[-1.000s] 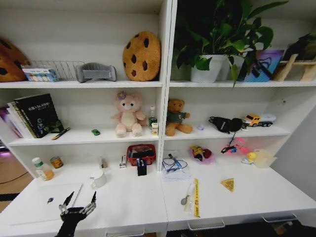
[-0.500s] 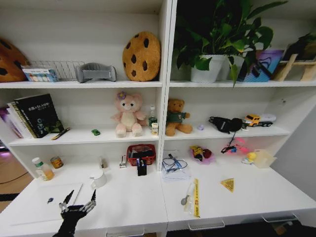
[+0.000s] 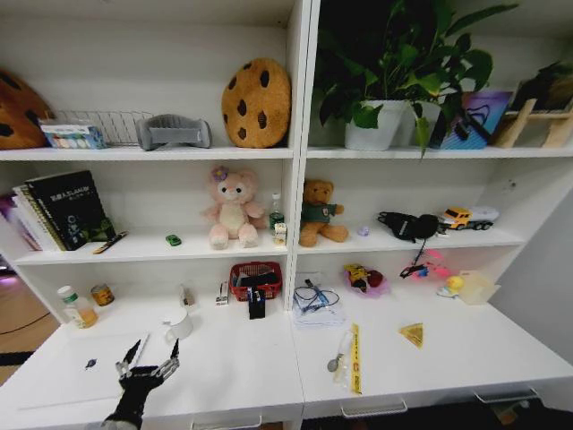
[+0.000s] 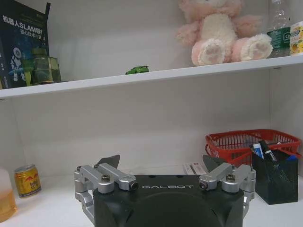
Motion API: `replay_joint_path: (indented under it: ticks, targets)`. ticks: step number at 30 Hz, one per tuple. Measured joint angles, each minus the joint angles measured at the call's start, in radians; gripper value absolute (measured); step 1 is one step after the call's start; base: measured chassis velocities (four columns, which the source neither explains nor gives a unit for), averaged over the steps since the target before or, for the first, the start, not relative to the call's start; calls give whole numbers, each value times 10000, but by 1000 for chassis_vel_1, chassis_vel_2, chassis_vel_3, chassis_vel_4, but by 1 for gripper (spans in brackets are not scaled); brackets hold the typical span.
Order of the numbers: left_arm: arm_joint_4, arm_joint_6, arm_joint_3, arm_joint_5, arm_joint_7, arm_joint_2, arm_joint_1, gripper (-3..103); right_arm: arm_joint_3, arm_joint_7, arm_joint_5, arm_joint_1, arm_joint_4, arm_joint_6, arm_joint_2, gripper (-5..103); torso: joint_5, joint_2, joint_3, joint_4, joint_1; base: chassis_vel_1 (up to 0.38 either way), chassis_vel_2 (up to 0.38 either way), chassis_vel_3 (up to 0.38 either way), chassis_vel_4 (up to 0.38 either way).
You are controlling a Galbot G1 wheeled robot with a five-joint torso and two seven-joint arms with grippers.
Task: Organize the objects on the table.
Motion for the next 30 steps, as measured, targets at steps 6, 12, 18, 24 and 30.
replay_joint_path:
  ticks: [6, 12, 18, 24, 30]
  targets:
    - [168, -7, 4, -107, 3, 57, -185, 99, 352, 287, 305, -673, 1555, 0, -39, 100, 1, 0, 1, -4, 0, 0, 0, 0, 0]
    - [248, -22, 76, -127, 8, 55, -298, 99, 680, 338, 1397, -760, 3800, -186, -60, 100, 3, -2, 1, -4, 0, 0, 0, 0, 0]
    - [249, -21, 116, -144, 13, 67, -357, 99, 2020, 97, 2855, -26, 6986, -2614, -366, 100, -2, -2, 3, 0, 1, 0, 0, 0, 0]
    - [100, -3, 113, -163, 2, -197, -361, 99, 3297, 1592, 5249, 1643, 9853, -7363, -1821, 100, 5, -3, 3, -5, 4, 0, 0, 0, 0]
    - [101, -27, 127, -155, 2, -436, -403, 99, 2951, 2664, 6158, 2683, 10719, -9388, -2701, 100, 3, -3, 3, -1, 4, 0, 0, 0, 0]
